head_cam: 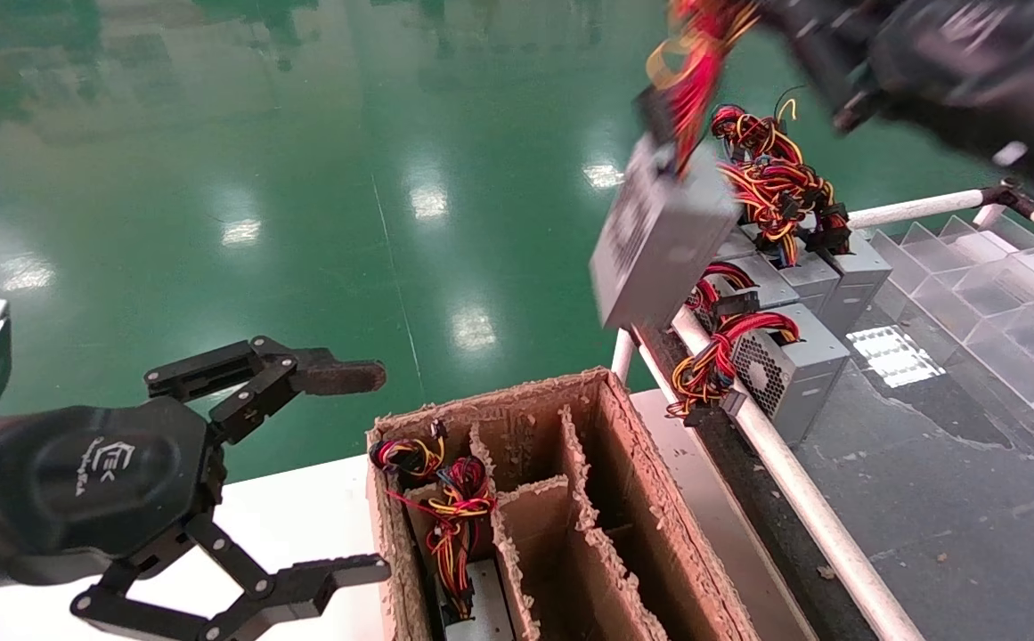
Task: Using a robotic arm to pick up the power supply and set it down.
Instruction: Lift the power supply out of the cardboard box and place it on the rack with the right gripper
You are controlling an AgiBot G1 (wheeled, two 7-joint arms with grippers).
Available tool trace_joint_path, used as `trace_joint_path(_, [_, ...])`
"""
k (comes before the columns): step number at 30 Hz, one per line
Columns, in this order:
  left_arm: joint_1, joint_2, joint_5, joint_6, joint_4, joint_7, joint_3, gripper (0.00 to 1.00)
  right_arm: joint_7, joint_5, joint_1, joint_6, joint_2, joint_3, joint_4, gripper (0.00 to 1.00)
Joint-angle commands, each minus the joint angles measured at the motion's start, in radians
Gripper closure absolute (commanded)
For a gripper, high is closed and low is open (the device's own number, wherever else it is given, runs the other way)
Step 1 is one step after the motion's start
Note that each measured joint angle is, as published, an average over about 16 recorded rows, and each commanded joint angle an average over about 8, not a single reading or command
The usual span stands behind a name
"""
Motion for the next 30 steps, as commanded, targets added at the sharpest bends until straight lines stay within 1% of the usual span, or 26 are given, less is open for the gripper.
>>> trace_joint_path(1, [0.0,0.0,0.0,0.0,0.0,0.0,0.0,0.0,-0.024,0.011,0.002,0.026,0.009,0.031,-0.003,1.0])
trace_joint_path(5, [0.0,0.0,0.0,0.0,0.0,0.0,0.0,0.0,-0.055,0.013,-0.02,0.094,0.038,0.09,0.002,1.0])
trace_joint_path(8, [0.0,0.0,0.0,0.0,0.0,0.0,0.0,0.0,-0.07,0.014,-0.043,0.125,0.071,0.128,0.005,1.0])
trace_joint_path(13, [0.0,0.0,0.0,0.0,0.0,0.0,0.0,0.0,-0.084,0.004,-0.094,0.158,0.138,0.178,0.004,1.0])
trace_joint_path(19, [0.0,0.0,0.0,0.0,0.0,0.0,0.001,0.0,-0.081,-0.011,-0.194,0.189,0.226,0.231,-0.009,1.0])
trace_joint_path(23, [0.0,0.0,-0.001,0.0,0.0,0.0,0.001,0.0,-0.064,-0.004,-0.28,0.179,0.287,0.268,-0.026,1.0])
trace_joint_path(27, [0.0,0.0,-0.001,0.0,0.0,0.0,0.001,0.0,-0.051,0.013,-0.367,0.14,0.334,0.3,-0.045,1.0])
trace_joint_path(30, [0.0,0.0,-0.001,0.0,0.0,0.001,0.001,0.0,-0.053,0.027,-0.426,0.107,0.352,0.321,-0.06,1.0])
